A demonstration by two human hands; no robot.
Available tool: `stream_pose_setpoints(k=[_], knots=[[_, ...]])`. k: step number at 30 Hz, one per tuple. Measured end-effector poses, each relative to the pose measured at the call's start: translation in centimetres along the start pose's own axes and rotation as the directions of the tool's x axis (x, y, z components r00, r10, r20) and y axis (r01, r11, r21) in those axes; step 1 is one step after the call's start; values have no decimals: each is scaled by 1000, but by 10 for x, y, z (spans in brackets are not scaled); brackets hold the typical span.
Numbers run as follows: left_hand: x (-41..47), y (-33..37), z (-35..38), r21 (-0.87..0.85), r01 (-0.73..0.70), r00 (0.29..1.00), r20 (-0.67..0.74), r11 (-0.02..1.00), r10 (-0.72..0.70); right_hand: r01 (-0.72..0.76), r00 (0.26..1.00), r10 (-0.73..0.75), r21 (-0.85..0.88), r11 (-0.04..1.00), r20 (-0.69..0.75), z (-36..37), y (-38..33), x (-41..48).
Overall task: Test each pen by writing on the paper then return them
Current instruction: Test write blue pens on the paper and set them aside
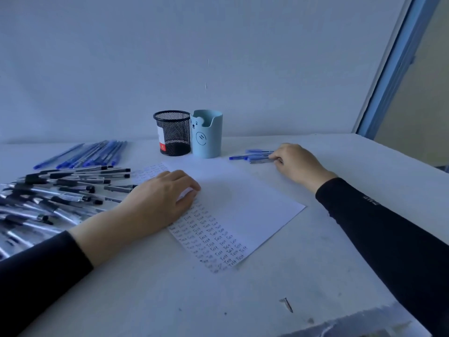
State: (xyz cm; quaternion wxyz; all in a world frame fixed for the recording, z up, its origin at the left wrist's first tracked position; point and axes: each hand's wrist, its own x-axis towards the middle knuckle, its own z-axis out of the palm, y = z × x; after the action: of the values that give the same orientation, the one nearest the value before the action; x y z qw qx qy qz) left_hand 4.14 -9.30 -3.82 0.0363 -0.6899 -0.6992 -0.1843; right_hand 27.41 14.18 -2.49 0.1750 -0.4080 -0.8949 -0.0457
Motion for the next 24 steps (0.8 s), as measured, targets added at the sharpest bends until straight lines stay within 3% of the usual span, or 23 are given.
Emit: stream_pose_setpoints(k=[6, 8, 9, 10, 11, 12, 13, 14, 18, 20, 24], knots=[[0, 0, 0, 14, 10, 1000, 2, 1000, -10, 25, 1000, -25, -46, 999, -16, -5, -1, -1], [0, 1, -1, 17, 22, 1000, 9, 1000, -22, 37, 990, -20, 120, 992, -139, -15, -6, -2], [0, 1, -1, 16, 18, 1000, 8, 1000, -18, 22, 979, 46, 329, 944, -198, -22, -11, -3], [0, 0, 0, 13, 9, 1000, 2, 1000, -9, 2, 969, 142, 584, 811, -202, -31, -18, -4], [0, -1, 0, 12, -1, 1000, -3, 1000, 1, -24, 963, 228, 792, 610, -146, -39, -25, -4], [0, -1, 0, 13, -6, 1000, -4, 1000, 6, -60, 959, 276, 906, 418, -64, -45, -30, -5], [1, -1, 0, 17, -7, 1000, -2, 1000, 7, -94, 959, 284, 948, 305, 4, -47, -34, -5], [1, 0, 0, 21, -3, 1000, 1, 1000, 3, -118, 962, 271, 955, 271, 42, -47, -37, -5], [1, -1, 0, 21, -7, 1000, 2, 1000, 7, -134, 974, 217, 924, 359, 57, -40, -43, -10], [1, -1, 0, 22, -10, 1000, 5, 1000, 10, -114, 976, 213, 931, 346, 41, -43, -47, -11], [2, -1, 0, 31, -11, 1000, -2, 999, 11, -141, 982, 131, 989, 42, 134, -49, -54, -12]])
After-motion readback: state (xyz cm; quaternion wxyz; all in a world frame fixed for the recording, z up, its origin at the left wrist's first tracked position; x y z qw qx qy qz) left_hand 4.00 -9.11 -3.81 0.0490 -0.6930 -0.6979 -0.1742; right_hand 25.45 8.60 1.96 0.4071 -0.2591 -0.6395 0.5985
